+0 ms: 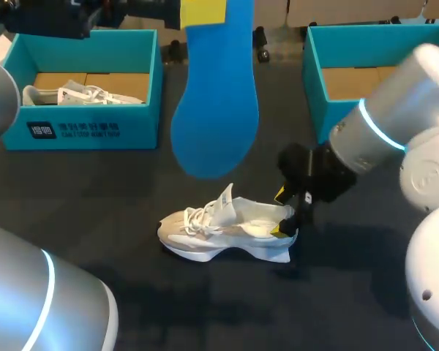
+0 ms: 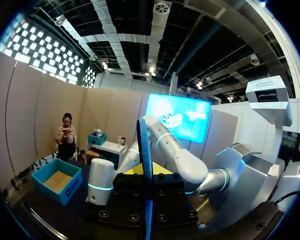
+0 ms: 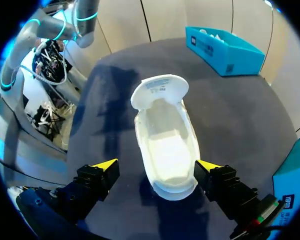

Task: Take the shoe out of the shoebox, open the shoe tongue, remove and reinsert the insole, then place the shoe into the shoebox

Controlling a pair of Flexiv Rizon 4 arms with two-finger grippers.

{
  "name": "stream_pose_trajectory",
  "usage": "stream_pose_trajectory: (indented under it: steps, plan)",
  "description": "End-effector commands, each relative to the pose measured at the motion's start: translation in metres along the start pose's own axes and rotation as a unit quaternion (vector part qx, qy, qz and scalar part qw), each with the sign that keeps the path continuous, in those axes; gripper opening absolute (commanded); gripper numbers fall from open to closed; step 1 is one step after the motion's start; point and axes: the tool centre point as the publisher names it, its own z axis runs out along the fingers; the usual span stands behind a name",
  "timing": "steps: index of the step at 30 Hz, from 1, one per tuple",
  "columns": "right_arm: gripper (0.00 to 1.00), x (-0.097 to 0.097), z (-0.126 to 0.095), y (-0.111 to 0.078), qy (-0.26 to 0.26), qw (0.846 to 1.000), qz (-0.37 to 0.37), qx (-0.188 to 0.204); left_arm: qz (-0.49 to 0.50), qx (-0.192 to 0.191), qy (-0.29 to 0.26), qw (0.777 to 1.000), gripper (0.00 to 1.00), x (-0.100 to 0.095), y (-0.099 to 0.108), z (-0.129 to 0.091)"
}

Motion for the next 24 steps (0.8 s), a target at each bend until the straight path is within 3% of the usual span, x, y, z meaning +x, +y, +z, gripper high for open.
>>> stream_pose_trajectory:
  steps: [1, 12, 24]
  plan:
    - [1.0, -0.004, 0.0, 0.009, 0.014, 0.974, 0.006, 0.225, 0.0, -0.002, 0.0, 1.0, 0.0, -0.001, -0.002, 0.001]
    - [1.0, 0.005, 0.004, 0.012, -0.012, 0.966, 0.005, 0.259, 0.0, -0.002, 0.0, 1.0, 0.0, -0.001, -0.002, 0.001]
    - [1.0, 0.011, 0.006, 0.011, -0.041, 0.964, 0.003, 0.263, 0.0, -0.002, 0.0, 1.0, 0.0, -0.001, -0.002, 0.001]
